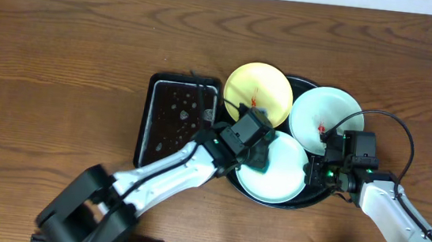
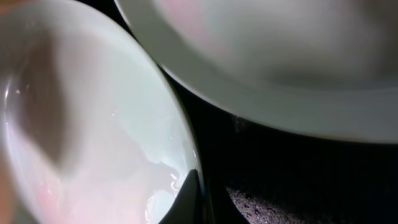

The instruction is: Clean dirty plates on tray and stack at the side

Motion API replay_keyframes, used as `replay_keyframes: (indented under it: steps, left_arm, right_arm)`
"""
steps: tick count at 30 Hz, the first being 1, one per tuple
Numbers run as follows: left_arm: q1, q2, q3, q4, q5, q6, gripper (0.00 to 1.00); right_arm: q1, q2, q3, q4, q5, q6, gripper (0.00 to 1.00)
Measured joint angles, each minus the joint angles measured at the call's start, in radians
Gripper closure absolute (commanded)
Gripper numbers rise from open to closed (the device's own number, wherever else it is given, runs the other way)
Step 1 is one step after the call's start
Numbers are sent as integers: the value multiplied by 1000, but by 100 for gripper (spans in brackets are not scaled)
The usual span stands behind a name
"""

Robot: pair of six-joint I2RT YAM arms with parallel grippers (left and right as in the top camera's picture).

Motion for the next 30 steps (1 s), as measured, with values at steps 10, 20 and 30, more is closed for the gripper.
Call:
replay_keyframes:
  steps: [10,20,30]
  left_arm:
    - [-35,80,1,133,0,-7,92]
    - [-58,180,23,58,-37,4,92]
    - [25,-18,14,-127,-53,71,92]
  right_arm:
    - [0,0,0,0,4,0,99]
    - [0,0,0,0,8,0,99]
    - [0,0,0,0,8,2,86]
